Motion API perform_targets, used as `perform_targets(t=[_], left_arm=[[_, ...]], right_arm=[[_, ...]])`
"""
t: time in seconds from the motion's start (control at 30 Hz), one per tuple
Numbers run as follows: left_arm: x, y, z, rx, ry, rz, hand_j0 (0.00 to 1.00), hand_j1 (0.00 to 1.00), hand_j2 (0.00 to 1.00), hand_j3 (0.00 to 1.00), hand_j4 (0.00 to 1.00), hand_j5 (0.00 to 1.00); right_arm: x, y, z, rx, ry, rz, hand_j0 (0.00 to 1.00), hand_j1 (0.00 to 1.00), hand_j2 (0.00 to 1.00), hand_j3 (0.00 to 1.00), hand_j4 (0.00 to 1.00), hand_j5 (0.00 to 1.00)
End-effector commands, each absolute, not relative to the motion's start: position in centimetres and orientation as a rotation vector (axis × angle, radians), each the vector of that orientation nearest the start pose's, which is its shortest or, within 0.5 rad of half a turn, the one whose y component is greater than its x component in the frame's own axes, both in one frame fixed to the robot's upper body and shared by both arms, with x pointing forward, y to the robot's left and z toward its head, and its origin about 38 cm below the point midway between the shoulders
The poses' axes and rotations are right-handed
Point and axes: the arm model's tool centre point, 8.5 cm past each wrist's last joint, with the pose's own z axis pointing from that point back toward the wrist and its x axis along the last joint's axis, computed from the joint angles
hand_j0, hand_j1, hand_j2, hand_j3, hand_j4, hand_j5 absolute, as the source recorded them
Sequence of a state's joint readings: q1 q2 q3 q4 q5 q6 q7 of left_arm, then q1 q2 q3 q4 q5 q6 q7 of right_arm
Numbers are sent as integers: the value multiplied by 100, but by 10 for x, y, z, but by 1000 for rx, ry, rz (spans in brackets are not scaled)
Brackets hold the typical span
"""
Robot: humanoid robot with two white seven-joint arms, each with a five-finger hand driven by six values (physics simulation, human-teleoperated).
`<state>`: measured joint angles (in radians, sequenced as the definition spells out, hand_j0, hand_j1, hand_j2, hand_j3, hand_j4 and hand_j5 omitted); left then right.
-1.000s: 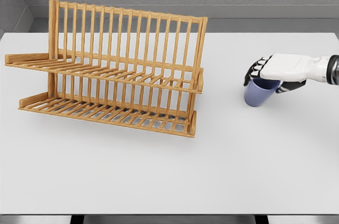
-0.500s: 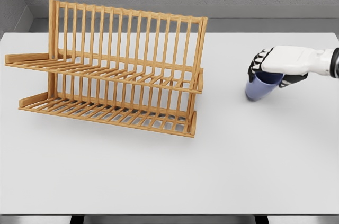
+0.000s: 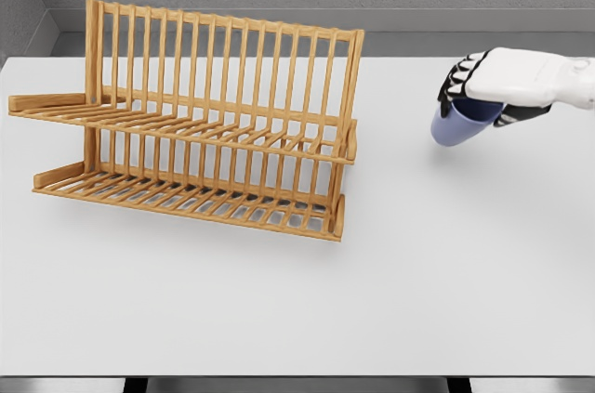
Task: Right arm put cup on second shelf
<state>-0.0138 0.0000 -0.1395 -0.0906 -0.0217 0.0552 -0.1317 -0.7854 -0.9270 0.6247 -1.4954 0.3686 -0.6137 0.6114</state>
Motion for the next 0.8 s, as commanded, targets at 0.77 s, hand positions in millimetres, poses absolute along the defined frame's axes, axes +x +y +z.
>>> perform_targets(t=[0.77], left_arm=[[33, 257, -263, -44, -31, -165, 100, 100, 100, 100, 100, 100]], right_arm=[[404, -305, 352, 898, 1807, -2797, 58, 58, 58, 58, 58, 58]])
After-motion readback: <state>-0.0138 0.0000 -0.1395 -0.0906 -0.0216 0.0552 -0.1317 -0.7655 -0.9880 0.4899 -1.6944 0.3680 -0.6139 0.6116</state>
